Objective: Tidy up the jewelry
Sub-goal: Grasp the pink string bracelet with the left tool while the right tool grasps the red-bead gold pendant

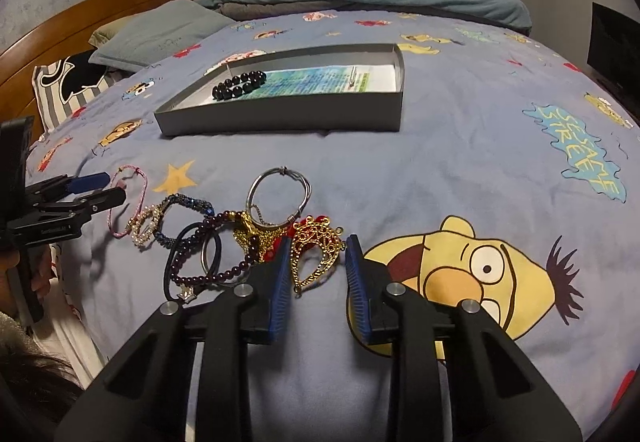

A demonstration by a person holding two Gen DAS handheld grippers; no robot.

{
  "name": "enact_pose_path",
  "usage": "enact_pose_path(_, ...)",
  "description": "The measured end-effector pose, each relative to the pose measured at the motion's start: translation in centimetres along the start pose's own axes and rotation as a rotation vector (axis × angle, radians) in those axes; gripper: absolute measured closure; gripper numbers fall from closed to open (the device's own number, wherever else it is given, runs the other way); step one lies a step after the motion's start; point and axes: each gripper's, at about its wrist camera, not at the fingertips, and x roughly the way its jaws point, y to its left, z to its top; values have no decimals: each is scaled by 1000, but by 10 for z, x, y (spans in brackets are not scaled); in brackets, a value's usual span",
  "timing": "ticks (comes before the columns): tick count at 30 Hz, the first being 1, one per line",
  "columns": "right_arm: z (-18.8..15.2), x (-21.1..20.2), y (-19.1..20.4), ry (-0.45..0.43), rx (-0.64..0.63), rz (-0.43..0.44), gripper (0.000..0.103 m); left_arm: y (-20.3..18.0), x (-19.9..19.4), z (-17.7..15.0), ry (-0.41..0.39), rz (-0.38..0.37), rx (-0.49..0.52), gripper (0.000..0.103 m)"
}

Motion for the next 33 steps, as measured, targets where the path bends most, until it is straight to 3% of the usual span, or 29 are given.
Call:
enact_pose_path(6, 2, -7, -1, -32, 6, 6, 76, 5, 5, 2, 12, 9, -8, 56)
enact_pose_path(8, 3, -8, -1, -36, 7, 6, 76, 6, 5, 3, 15, 8, -3, 73)
enact_pose_path(12, 5, -12, -3, -50, 13, 9, 76, 7, 3, 4, 16, -4, 9, 95)
enact_pose_path(25, 20, -26, -1, -86, -4, 19, 76, -18, -50, 33, -126, -27, 117, 99)
enact_pose_path(33, 36, -36, 1, -129, -30, 11, 76, -21, -66, 48, -168, -29, 124, 99)
